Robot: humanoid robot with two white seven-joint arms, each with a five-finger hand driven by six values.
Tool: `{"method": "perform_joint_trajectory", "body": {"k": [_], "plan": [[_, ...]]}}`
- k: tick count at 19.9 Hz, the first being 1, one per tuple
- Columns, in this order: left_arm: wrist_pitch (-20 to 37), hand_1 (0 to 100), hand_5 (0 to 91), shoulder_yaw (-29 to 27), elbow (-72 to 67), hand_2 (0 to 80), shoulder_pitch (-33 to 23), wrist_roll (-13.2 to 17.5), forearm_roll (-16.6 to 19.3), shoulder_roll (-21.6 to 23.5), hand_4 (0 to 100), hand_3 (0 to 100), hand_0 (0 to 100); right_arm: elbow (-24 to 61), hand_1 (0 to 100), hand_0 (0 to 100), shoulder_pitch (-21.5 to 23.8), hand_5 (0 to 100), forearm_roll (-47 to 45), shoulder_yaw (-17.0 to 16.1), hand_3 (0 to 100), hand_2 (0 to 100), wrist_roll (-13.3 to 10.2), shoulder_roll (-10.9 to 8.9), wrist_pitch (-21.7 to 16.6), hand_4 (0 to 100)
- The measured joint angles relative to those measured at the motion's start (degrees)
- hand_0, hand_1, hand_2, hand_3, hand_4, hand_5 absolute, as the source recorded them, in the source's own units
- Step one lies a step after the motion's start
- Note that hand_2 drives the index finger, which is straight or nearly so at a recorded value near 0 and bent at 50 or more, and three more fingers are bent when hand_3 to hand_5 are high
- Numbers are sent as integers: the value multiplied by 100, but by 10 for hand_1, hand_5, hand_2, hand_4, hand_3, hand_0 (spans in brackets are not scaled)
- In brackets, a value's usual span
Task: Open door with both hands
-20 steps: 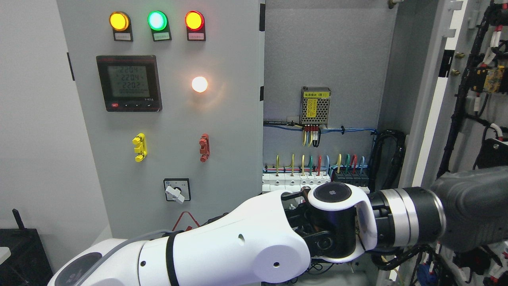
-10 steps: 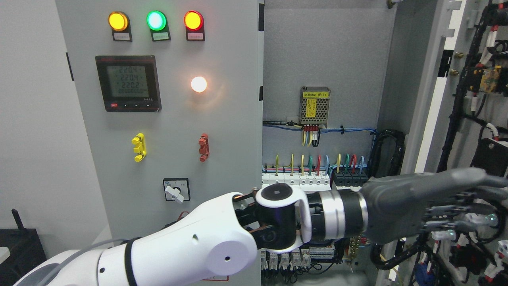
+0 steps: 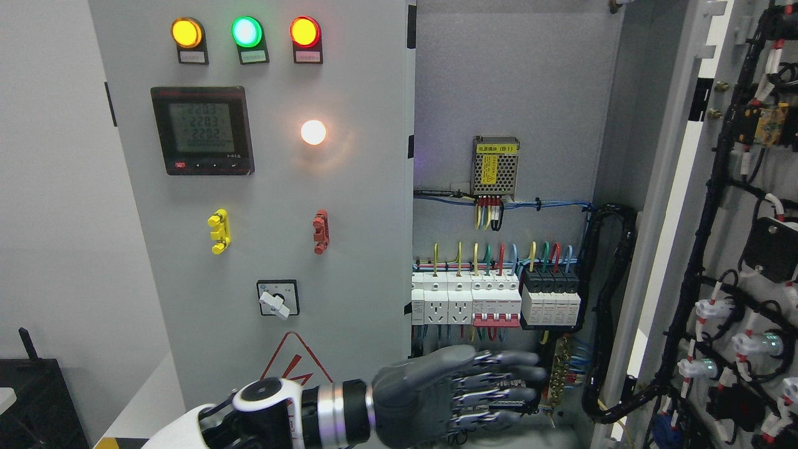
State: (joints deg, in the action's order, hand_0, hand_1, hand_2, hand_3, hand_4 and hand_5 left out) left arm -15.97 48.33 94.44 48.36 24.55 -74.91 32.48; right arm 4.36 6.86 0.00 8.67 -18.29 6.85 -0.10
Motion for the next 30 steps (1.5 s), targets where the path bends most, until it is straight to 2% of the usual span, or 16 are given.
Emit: {"method": "perform_joint_trajectory", "body": {"k": [4,8,10,14,18,23,26,30], "plan": [[-24,389,0,-1081,187,0,-1558,70,850,436,0,0,120,2,389,120,2,0,0,-2,0,0,-1,0,0,0],[57,389,0,-2255,334,0,-3251,295,1833,567,0,0,120,2,389,120,8,0,0,0,0,0,-1,0,0,0],[220,389,0,-2816,403,0,-4055,403,2186,588,0,0,120,2,389,120,12,0,0,1,0,0,-1,0,0,0],[1037,389,0,-3861,527,0,-5668,500,2665,542,0,0,120,12,389,120,27,0,0,2,0,0,-1,0,0,0],[1879,389,0,-4845,570,0,-7121,563,3353,244,0,0,120,69,389,120,83,0,0,4,0,0,-1,0,0,0],[2537,389,0,-5769,323,0,-8254,581,4530,-340,0,0,120,128,389,120,122,0,0,6,0,0,-1,0,0,0],[2747,389,0,-6141,-85,0,-8594,591,5355,-666,0,0,120,153,389,120,132,0,0,7,0,0,-1,0,0,0],[2913,389,0,-6374,-872,0,-8817,579,6154,-982,0,0,120,179,389,120,142,0,0,6,0,0,-1,0,0,0]]}}
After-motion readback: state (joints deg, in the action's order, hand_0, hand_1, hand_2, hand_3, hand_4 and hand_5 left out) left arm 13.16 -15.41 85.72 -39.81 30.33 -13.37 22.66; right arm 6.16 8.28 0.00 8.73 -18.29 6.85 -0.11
